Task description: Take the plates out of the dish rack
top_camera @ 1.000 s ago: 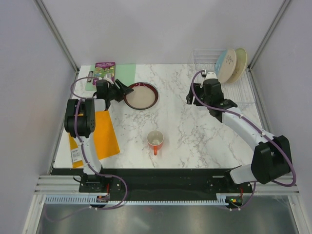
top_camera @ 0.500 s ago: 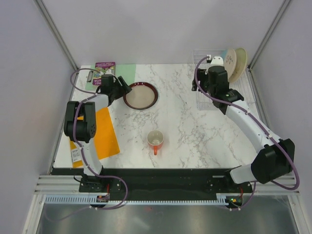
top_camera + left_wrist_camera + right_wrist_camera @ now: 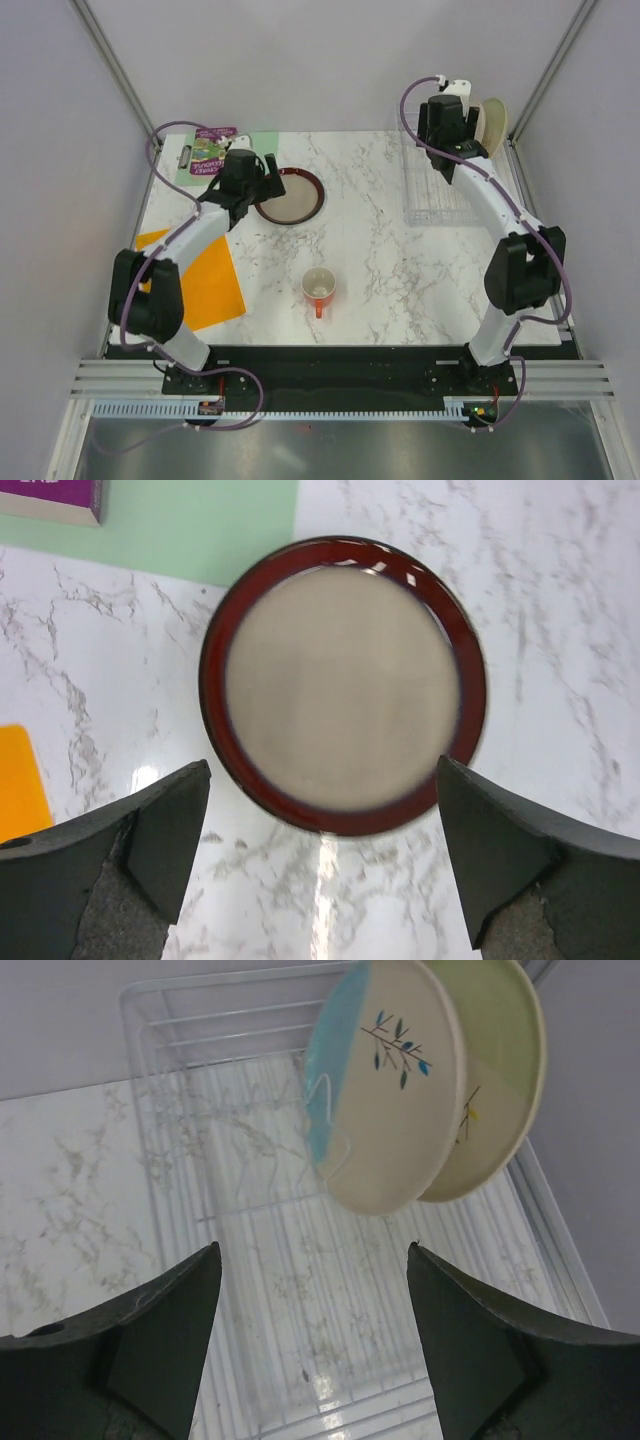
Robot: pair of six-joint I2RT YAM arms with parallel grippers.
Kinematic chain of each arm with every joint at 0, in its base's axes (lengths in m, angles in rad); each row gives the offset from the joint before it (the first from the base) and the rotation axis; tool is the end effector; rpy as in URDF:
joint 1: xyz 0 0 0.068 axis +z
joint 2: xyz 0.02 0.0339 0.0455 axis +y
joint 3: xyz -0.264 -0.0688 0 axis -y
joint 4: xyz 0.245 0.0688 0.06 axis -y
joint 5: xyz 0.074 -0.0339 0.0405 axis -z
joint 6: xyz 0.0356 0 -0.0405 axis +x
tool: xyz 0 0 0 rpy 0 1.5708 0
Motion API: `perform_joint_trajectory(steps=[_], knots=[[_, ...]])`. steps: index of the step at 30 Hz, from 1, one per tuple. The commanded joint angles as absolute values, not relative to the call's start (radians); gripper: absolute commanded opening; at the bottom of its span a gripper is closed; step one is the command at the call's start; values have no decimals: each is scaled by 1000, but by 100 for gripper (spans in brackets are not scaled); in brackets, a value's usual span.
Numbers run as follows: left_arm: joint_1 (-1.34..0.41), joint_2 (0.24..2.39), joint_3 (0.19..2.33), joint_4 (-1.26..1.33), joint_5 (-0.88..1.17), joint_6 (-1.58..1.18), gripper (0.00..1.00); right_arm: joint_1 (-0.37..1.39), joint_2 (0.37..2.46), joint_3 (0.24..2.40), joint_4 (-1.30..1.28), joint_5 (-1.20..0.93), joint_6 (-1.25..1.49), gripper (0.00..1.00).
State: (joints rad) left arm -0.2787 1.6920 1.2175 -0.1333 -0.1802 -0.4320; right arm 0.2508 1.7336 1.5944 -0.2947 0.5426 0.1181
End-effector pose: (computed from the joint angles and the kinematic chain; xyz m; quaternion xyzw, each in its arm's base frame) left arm 0.3736 -0.1003 0.2547 -0.1091 0.8769 -0.0857 0.4602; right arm 0.4003 0.0836 0.3555 0.0901 0.8197 -0.1269 0.5513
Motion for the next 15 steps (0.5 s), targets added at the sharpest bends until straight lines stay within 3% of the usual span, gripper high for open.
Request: perform_joint_trajectory(steps=[1, 9, 15], knots=[[-311, 1444, 1106, -163, -120, -439, 100, 169, 1895, 1797, -297, 624, 94, 82], [-341, 1106, 956, -141, 43, -413, 100, 57, 2107, 2086, -350, 574, 49, 81], [-342, 1031, 933, -156, 29, -437, 100, 21, 2164, 2123, -348, 566, 37, 81]])
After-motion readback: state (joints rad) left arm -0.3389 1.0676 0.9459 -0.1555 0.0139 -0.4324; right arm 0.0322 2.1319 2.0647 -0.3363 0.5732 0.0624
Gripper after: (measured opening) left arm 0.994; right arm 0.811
